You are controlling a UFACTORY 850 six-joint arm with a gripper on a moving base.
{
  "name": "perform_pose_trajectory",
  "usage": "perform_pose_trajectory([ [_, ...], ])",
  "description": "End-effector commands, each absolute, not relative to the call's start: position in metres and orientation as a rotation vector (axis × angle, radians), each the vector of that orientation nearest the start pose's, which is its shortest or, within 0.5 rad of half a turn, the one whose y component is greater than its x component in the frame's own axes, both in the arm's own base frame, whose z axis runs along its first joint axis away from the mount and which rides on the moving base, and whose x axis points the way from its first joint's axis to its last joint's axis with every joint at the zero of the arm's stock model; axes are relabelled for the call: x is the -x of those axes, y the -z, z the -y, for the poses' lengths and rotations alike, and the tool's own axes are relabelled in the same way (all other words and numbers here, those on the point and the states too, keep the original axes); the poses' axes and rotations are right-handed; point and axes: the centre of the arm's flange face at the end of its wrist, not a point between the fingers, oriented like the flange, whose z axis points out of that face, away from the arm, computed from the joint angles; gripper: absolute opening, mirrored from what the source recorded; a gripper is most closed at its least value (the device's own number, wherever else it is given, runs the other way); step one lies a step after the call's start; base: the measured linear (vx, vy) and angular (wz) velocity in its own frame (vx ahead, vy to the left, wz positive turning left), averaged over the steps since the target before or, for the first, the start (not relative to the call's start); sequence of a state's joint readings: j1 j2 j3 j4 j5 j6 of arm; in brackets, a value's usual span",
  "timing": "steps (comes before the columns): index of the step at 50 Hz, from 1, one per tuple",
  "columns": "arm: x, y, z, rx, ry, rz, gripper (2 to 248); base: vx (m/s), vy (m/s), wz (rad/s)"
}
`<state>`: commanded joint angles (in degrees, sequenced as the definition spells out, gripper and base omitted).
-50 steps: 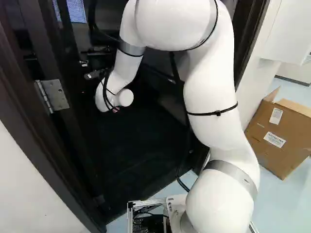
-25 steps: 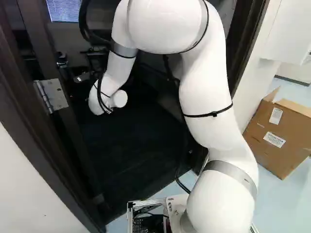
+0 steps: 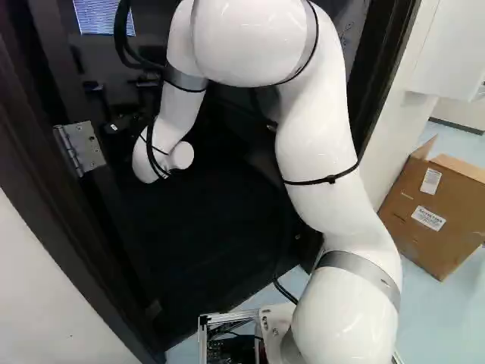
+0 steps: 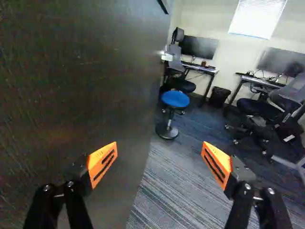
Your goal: Open the door and move inside
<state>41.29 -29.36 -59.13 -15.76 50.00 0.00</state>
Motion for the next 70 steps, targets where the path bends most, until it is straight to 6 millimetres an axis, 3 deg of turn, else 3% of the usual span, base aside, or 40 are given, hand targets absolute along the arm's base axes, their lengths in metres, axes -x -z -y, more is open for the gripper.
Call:
perform_pose_trajectory([
  [19, -0.452, -0.393, -0.409, 1.829, 1.6, 1.066, 247, 0.0, 0.0, 0.0],
  [70, -0.452, -0.399, -0.321, 1.956, 1.634, 0.979, 247, 0.0, 0.0, 0.0],
])
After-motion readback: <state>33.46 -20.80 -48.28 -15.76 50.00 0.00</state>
